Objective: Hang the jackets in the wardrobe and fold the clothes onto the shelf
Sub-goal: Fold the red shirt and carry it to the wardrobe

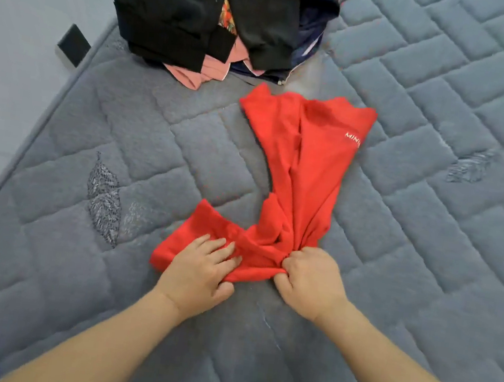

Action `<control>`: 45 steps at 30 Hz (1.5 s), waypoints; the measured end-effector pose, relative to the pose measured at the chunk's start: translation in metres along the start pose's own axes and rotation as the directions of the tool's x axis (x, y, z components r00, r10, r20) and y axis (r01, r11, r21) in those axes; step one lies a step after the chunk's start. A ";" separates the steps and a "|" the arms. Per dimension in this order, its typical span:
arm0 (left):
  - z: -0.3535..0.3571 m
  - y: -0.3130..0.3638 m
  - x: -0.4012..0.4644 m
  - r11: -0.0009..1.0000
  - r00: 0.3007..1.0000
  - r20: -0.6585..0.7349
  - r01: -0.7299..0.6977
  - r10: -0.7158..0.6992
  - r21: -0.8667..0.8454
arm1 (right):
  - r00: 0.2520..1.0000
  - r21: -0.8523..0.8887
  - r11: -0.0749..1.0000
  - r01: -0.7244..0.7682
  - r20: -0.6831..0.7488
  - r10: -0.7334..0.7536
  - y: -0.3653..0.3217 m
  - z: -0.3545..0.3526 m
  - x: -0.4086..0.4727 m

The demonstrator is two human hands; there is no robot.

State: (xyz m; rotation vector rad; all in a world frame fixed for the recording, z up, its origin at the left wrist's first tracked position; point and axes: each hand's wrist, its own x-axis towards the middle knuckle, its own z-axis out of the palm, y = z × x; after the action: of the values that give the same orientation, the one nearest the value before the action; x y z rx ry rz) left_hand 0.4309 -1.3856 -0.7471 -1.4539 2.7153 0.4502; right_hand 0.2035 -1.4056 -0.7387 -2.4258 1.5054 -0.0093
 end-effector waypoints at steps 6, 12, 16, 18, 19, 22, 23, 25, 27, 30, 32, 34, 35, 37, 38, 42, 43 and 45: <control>-0.024 0.034 -0.081 0.998 0.793 0.606 -0.064 0.067 -0.027 | 0.583 0.278 0.919 -0.278 0.809 -0.069 -0.062 -0.013 -0.091; -0.034 0.026 0.013 0.459 0.779 0.361 0.604 -0.512 -0.652 | 0.693 0.547 0.525 -0.653 0.149 0.706 0.018 -0.028 -0.064; -0.020 0.043 0.079 -0.187 0.643 0.520 0.514 -0.562 -0.837 | 0.410 0.726 0.071 -0.685 0.303 0.860 0.073 -0.013 -0.037; -0.012 0.054 0.091 -0.311 0.629 0.522 0.421 -0.576 -0.852 | 0.409 0.808 -0.093 -0.581 0.389 0.825 0.083 -0.010 -0.026; -0.011 0.060 0.093 -0.348 0.623 0.533 0.404 -0.572 -0.846 | 0.441 0.828 -0.063 -0.558 0.360 0.822 0.085 -0.012 -0.022; -0.012 0.058 0.077 -0.384 0.560 0.520 0.351 -0.645 -0.854 | 0.522 0.754 0.181 -0.632 0.240 0.818 0.080 -0.027 -0.010; -0.016 0.050 0.067 -0.392 0.508 0.500 0.311 -0.702 -0.866 | 0.542 0.720 0.241 -0.650 0.219 0.811 0.077 -0.031 -0.006; -0.030 0.026 0.045 -0.366 0.363 0.426 0.223 -0.829 -0.903 | 0.631 0.742 0.296 -0.602 0.213 0.746 0.064 -0.045 0.004; -0.053 0.003 0.028 -0.204 0.267 0.267 0.240 -0.926 -0.949 | 0.735 0.812 0.246 -0.529 0.293 0.612 0.050 -0.066 0.017; -0.080 -0.001 0.023 0.045 0.348 0.075 0.324 -0.934 -0.945 | 0.791 0.851 0.193 -0.489 0.339 0.508 0.050 -0.106 0.032; -0.090 0.029 0.032 0.137 0.429 0.009 0.308 -0.903 -0.942 | 0.759 0.835 0.203 -0.511 0.328 0.562 0.074 -0.134 0.024; -0.085 0.067 0.045 0.181 0.479 -0.024 0.285 -0.878 -0.941 | 0.715 0.817 0.158 -0.554 0.370 0.594 0.099 -0.147 0.010; -0.080 0.089 0.053 0.206 0.493 -0.039 0.289 -0.869 -0.935 | 0.691 0.806 0.128 -0.577 0.399 0.603 0.108 -0.149 0.002; -0.068 0.159 0.069 0.239 0.561 -0.030 0.304 -0.828 -0.922 | 0.644 0.776 0.089 -0.624 0.446 0.622 0.133 -0.158 -0.031; -0.061 0.201 0.076 0.239 0.611 0.027 0.349 -0.792 -0.906 | 0.625 0.760 0.077 -0.646 0.467 0.626 0.146 -0.160 -0.051; -0.026 0.377 0.074 0.303 0.826 0.521 0.563 -0.213 -0.769 | 0.550 0.694 0.049 -0.719 0.523 0.651 0.191 -0.163 -0.136; -0.022 0.407 0.068 0.364 0.799 0.601 0.550 0.033 -0.751 | 0.526 0.682 0.040 -0.730 0.524 0.670 0.202 -0.162 -0.155; -0.018 0.436 0.061 0.555 0.730 0.630 0.419 0.265 -0.719 | 0.470 0.655 0.021 -0.755 0.518 0.715 0.219 -0.156 -0.190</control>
State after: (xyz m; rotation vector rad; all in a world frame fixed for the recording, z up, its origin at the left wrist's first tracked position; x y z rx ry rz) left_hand 0.0415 -1.2126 -0.6353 -1.0853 1.7705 2.0340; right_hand -0.0996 -1.3666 -0.6149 -0.6356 1.9254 -0.3806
